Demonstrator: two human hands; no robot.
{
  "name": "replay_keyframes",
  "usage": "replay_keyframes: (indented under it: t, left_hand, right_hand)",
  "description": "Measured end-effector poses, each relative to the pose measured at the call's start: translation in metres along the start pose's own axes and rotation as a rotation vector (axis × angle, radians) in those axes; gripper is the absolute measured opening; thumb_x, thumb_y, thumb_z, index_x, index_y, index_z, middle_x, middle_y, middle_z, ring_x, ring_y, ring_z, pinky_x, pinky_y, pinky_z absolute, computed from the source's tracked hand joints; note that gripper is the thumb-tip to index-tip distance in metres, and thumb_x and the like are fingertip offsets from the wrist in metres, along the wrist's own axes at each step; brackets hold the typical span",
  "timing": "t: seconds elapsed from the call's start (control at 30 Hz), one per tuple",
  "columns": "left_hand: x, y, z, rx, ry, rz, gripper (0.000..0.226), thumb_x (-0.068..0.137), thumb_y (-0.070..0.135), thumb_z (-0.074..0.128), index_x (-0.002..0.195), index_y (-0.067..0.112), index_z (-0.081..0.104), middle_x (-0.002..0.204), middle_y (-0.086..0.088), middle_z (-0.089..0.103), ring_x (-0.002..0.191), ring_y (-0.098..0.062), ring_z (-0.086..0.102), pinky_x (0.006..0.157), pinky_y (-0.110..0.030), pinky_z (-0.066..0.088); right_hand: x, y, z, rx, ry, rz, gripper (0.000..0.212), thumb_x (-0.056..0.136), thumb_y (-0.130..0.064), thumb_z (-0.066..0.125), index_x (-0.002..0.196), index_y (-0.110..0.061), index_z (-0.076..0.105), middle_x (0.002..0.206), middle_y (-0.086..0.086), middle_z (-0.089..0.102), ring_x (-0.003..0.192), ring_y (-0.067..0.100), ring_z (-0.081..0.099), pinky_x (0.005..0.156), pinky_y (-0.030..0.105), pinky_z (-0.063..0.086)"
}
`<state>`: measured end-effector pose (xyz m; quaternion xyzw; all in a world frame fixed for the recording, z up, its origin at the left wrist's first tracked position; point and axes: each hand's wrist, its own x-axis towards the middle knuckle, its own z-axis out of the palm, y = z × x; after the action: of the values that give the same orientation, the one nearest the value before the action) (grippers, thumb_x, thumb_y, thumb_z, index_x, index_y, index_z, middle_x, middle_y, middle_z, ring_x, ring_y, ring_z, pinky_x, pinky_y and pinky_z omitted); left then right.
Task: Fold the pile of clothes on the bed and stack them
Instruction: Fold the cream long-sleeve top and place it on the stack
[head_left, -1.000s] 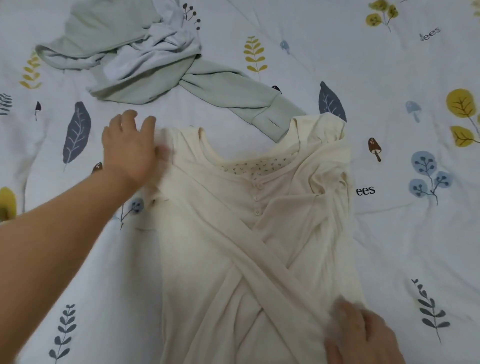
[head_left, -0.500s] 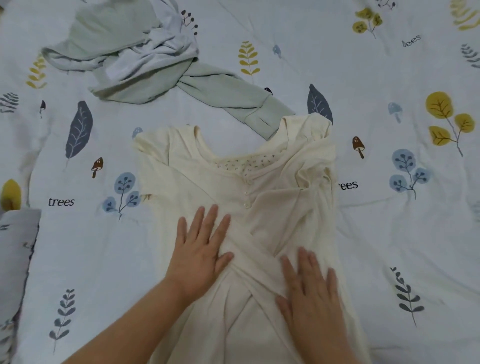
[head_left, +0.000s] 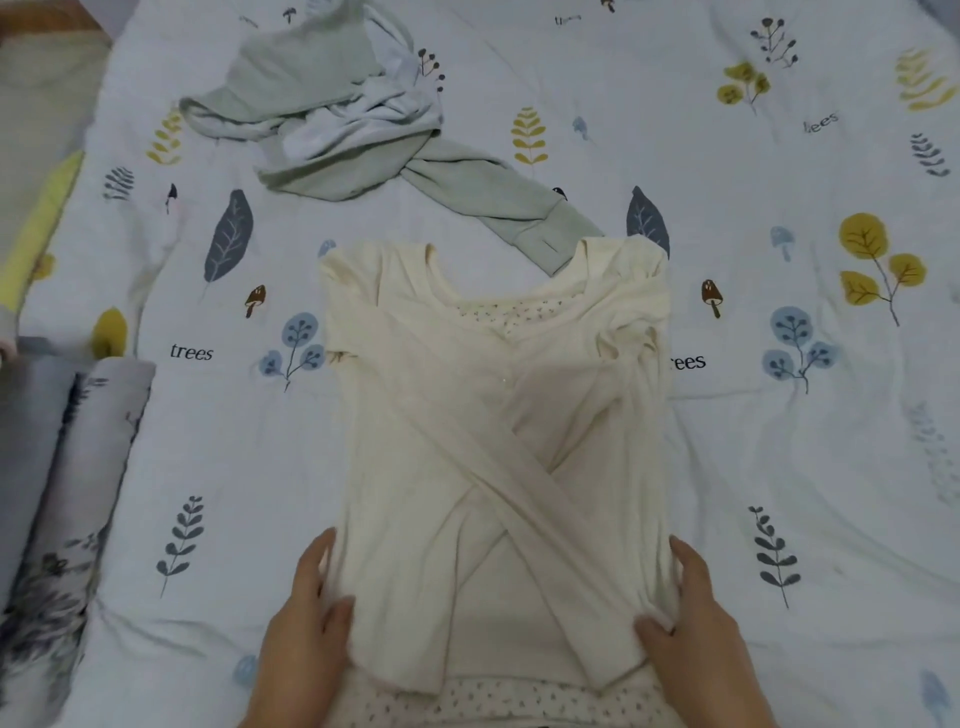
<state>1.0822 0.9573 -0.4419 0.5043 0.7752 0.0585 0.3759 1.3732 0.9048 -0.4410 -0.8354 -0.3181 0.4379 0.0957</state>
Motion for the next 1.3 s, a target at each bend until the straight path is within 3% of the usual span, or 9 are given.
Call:
replay_keyframes:
  t: [0.23,0.33,0.47,0.6,0.7,0.83,0.93,1.13,1.3]
  left_hand:
    - [-0.03,-0.03,0.004,0.039,-0.161,-0.043,0.06,0.082,-0.005,0.063,0.122,0.04,0.054,0.128,-0.011,0.055,0.119,-0.024,0.052,0.104,-0.022,0.024]
    - [-0.018,-0.028,0.004,0.128,0.08,0.04,0.035,0.079,0.002,0.069,0.113,0.007,0.067,0.11,-0.019,0.061,0.105,-0.035,0.06,0.095,-0.04,0.041]
    - [0.032,0.02,-0.015,0.052,0.254,0.191,0.012,0.088,0.005,0.058,0.082,0.012,0.066,0.074,0.0,0.054,0.074,-0.028,0.058,0.067,-0.032,0.039]
    - [0.104,0.074,-0.033,0.084,0.392,0.244,0.016,0.091,0.016,0.053,0.081,0.008,0.064,0.079,-0.006,0.06,0.072,-0.022,0.05,0.064,-0.028,0.031]
    - [0.155,0.11,-0.045,0.14,0.487,0.188,0.026,0.093,0.026,0.05,0.077,0.007,0.057,0.083,-0.014,0.063,0.074,-0.027,0.05,0.064,-0.029,0.031]
    - [0.199,0.134,-0.046,0.309,0.354,0.019,0.054,0.089,0.051,0.048,0.092,-0.001,0.062,0.096,-0.017,0.064,0.093,-0.035,0.059,0.073,-0.035,0.04]
    - [0.204,0.136,-0.037,0.368,0.235,0.011,0.032,0.088,0.027,0.055,0.095,-0.003,0.063,0.091,-0.017,0.063,0.089,-0.034,0.058,0.07,-0.034,0.042]
    - [0.159,0.148,-0.018,0.162,0.538,0.591,0.023,0.086,0.011,0.058,0.066,0.011,0.047,0.067,-0.006,0.049,0.061,-0.025,0.045,0.058,-0.036,0.035]
    - [0.128,0.131,0.009,0.457,0.011,0.845,0.014,0.089,0.015,0.059,0.079,0.005,0.058,0.082,-0.011,0.058,0.078,-0.03,0.054,0.069,-0.036,0.036]
  right_hand:
    - [-0.021,0.026,-0.002,-0.21,-0.133,0.059,0.082,0.079,-0.017,0.063,0.146,-0.026,0.017,0.122,0.008,0.056,0.106,0.025,0.059,0.078,0.025,0.04]
    - [-0.023,0.024,0.004,-0.461,0.127,-0.173,0.075,0.059,-0.028,0.069,0.13,-0.007,0.054,0.1,0.023,0.062,0.08,0.041,0.063,0.066,0.042,0.05]
    - [-0.014,-0.008,0.018,-0.487,0.319,-0.469,0.049,0.053,-0.029,0.068,0.089,0.004,0.073,0.072,0.022,0.064,0.05,0.041,0.062,0.035,0.042,0.047]
    - [0.006,-0.041,0.04,-0.489,0.229,-0.434,0.047,0.056,-0.014,0.089,0.098,-0.003,0.071,0.084,0.018,0.067,0.071,0.037,0.066,0.054,0.043,0.052]
    - [0.02,-0.054,0.045,-0.539,0.128,-0.373,0.016,0.093,-0.042,0.047,0.106,-0.032,0.045,0.114,-0.006,0.058,0.106,0.014,0.056,0.085,0.028,0.04]
    - [0.024,-0.05,0.047,-0.375,0.031,-0.329,0.017,0.096,-0.043,0.038,0.09,-0.029,0.031,0.106,-0.011,0.059,0.106,0.01,0.056,0.084,0.022,0.037]
    - [0.022,-0.045,0.041,-0.294,-0.041,-0.239,0.017,0.096,-0.041,0.04,0.088,-0.028,0.031,0.093,-0.012,0.052,0.103,0.01,0.056,0.074,0.022,0.035]
    - [0.015,-0.038,0.026,-0.293,-0.146,-0.16,0.031,0.095,-0.04,0.042,0.072,-0.031,0.024,0.085,-0.013,0.047,0.08,0.007,0.047,0.062,0.015,0.029]
    - [0.013,-0.039,0.016,-0.341,-0.288,-0.106,0.033,0.095,-0.046,0.039,0.07,-0.033,0.021,0.097,-0.008,0.044,0.086,0.008,0.042,0.066,0.016,0.029]
